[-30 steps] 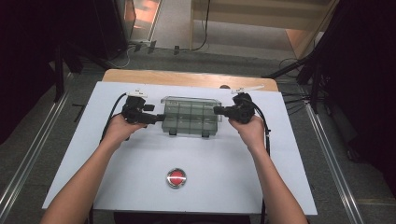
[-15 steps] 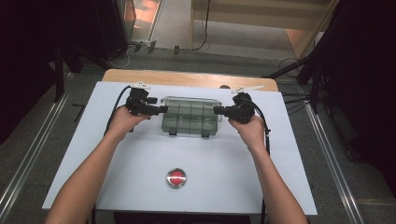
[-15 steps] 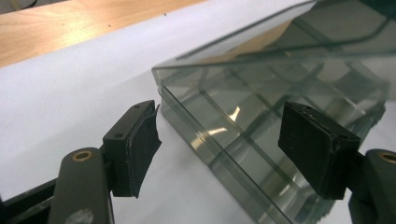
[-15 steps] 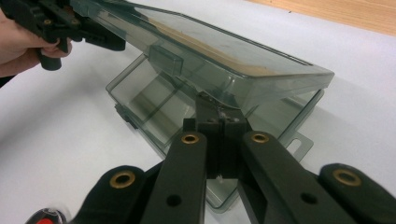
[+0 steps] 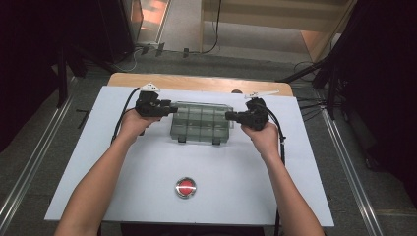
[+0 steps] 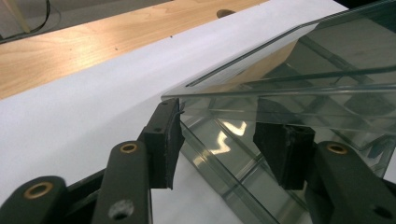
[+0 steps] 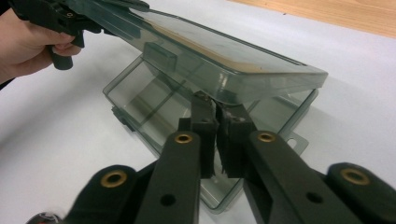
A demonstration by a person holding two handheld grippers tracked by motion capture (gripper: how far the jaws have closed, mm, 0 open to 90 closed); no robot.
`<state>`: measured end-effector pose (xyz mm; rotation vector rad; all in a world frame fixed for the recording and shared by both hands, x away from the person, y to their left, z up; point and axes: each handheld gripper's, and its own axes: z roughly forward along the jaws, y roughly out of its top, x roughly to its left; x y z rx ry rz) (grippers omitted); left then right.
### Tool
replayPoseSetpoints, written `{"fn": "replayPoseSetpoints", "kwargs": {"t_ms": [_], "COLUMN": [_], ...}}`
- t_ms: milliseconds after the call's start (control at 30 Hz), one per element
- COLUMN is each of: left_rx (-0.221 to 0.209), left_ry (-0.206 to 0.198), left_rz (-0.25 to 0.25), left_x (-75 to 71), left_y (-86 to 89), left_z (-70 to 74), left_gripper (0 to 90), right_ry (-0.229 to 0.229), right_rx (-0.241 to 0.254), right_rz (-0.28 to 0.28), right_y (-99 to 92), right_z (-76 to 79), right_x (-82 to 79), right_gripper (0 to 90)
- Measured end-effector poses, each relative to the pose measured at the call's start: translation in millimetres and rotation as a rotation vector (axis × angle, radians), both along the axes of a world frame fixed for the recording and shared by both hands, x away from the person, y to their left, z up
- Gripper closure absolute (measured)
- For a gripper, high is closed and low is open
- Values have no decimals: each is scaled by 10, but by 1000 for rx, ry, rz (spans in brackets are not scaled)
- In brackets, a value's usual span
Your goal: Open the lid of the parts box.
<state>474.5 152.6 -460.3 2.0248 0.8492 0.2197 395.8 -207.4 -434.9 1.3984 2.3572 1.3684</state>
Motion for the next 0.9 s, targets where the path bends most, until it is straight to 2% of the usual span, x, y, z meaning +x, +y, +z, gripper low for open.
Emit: {"fn": "replayPoseSetpoints", "kwargs": {"t_ms": [200,467,567,767,900], "left_rx": [1,-5,-4,-5,-7], "left_ry": [13,25,25,19,21], "left_rz": [5,14,17,21,22], "left_x": [14,20,20,18,18], "left_y": [-17,-27,-26,-33,-30], "left_z": [-3,-13,-13,-7,-2], "left_gripper": [540,553,552,552,551], "right_ry": [0,-41,-34,-32,-65], "right_rx": [-5,-47,-34,-23,-45], "right_rz": [-5,7,6,-31,-50], "right_y": [-14,-1,-31,-100,-97], "right_z": [-20,-57,-88,-179,-248], "right_x": [-5,-39,-37,-4,26], "right_gripper": [800,681,648,543,489]}}
